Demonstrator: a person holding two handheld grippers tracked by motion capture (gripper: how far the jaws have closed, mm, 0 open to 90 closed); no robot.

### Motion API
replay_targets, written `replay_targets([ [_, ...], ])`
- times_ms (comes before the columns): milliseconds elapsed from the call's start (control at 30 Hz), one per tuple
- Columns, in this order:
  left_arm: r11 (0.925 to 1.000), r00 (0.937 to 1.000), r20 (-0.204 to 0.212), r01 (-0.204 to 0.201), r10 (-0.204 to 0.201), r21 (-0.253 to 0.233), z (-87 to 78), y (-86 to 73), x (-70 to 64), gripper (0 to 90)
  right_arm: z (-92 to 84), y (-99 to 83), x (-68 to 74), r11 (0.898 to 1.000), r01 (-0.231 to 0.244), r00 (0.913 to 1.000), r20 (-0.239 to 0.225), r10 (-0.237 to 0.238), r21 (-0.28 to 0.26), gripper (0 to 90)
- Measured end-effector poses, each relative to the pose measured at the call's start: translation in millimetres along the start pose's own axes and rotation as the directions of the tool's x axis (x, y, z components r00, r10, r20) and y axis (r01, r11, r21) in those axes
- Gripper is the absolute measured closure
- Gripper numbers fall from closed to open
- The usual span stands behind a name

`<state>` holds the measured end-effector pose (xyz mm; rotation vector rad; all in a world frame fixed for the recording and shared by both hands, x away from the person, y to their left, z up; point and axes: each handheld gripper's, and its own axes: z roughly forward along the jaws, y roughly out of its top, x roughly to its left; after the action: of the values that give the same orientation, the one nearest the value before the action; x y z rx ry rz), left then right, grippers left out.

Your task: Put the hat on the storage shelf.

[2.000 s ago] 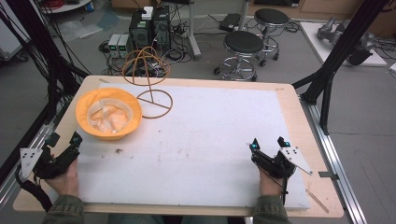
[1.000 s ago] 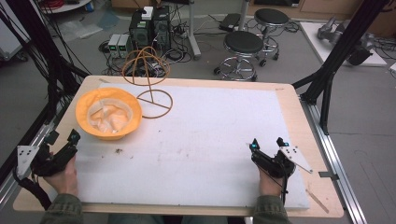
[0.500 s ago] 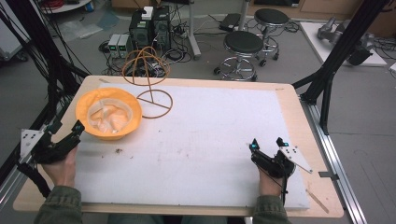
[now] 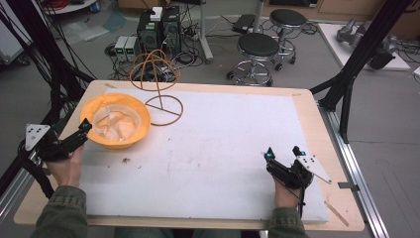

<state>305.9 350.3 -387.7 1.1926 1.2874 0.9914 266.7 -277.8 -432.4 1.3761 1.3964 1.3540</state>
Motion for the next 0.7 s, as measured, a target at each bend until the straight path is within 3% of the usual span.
replay_targets([
  [200,0.9978,0.9998,-0.019,-0.007,0.008,0.066,13.4,5.1,3.7,18.2,0.3,-0.1,0.3,1.0,0.007,1.0,-0.003,-0.007,-0.001,5.8],
  [267,0.9973,0.9996,-0.025,0.014,-0.012,0.072,17.2,6.4,6.3,18.6,0.4,-0.2,0.4,1.0,0.003,1.0,-0.005,-0.003,0.003,5.8],
  [400,0.9965,0.9995,-0.032,0.012,-0.01,0.083,23.8,7.5,9.2,20.5,0.6,-0.4,0.4,1.0,-0.002,1.0,-0.008,0.002,0.007,5.8],
  [567,0.9892,0.9984,-0.035,0.048,-0.043,0.139,35.9,5.4,16.1,22.2,0.9,-0.5,0.5,1.0,0.008,1.0,-0.005,-0.008,0.012,5.8],
  [633,0.9863,0.9988,-0.032,0.042,-0.038,0.16,39.9,5.9,16.5,22.2,1.2,-0.6,0.4,1.0,0.018,0.9998,-0.008,-0.018,0.009,5.8],
  [700,0.985,0.9985,-0.02,0.054,-0.051,0.164,42.5,7.0,16.5,22.4,1.1,-0.8,1.6,1.0,0.001,1.0,-0.01,-0.001,0.019,5.8],
])
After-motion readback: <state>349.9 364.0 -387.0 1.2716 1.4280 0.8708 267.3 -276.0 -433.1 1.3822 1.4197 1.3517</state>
